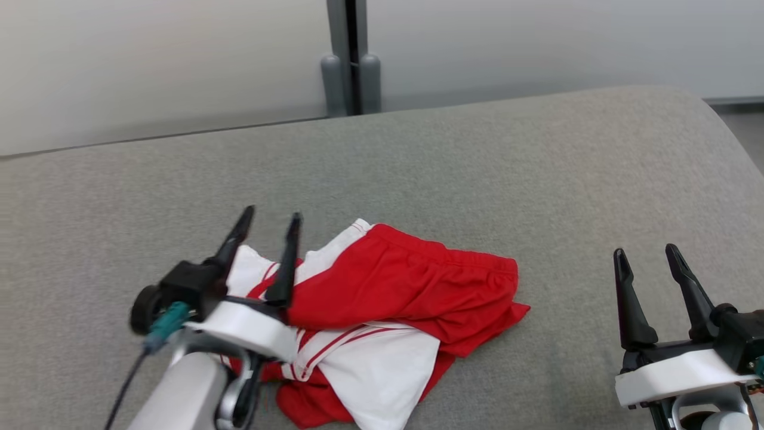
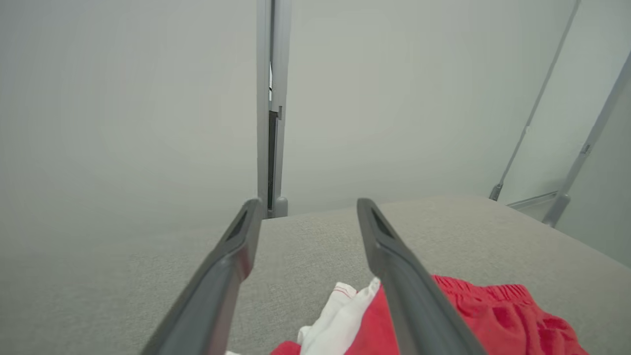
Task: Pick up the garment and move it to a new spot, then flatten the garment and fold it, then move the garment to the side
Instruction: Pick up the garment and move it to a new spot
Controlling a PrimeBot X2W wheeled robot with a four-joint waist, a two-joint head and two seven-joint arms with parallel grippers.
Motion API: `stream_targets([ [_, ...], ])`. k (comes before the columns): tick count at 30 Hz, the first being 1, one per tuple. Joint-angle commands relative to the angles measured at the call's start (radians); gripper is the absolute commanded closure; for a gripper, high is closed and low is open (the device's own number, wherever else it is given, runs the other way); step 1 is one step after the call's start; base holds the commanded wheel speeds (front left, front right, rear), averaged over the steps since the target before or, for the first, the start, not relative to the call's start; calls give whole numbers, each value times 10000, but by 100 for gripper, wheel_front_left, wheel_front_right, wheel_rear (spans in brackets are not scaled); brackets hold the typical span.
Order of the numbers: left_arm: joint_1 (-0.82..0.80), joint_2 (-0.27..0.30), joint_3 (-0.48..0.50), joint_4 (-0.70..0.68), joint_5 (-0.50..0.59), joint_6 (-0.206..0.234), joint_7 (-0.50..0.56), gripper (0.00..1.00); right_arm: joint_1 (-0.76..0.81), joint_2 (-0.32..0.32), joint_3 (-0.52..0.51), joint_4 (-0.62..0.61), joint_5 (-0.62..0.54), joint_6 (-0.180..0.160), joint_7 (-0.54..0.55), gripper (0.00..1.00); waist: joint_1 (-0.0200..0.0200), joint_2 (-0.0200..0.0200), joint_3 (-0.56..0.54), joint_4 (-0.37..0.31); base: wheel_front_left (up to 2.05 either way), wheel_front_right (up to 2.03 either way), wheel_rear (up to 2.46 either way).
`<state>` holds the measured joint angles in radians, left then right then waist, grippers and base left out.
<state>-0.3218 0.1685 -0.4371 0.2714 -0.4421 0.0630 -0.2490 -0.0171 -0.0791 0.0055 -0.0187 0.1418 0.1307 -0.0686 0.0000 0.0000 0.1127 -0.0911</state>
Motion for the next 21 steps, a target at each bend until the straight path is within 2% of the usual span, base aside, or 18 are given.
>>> stream_targets([
  [1,219,148,200,-6,-106,100,-63,0,105,-63,-38,-96,-48,0,61,0,0,0,-317,326,0,0,0],
  [9,1466,1063,1691,-190,-729,286,-150,0,517,-52,-100,-301,-93,-1,352,0,0,0,-945,782,0,0,0],
  [14,2169,1372,1888,-520,-873,186,-149,0,816,-95,-122,-407,-46,0,512,0,0,0,-1281,911,0,0,0],
  [21,2759,1499,1837,-880,-969,237,5,0,1153,-63,-153,-516,13,-1,733,0,0,0,-1611,943,0,0,0],
])
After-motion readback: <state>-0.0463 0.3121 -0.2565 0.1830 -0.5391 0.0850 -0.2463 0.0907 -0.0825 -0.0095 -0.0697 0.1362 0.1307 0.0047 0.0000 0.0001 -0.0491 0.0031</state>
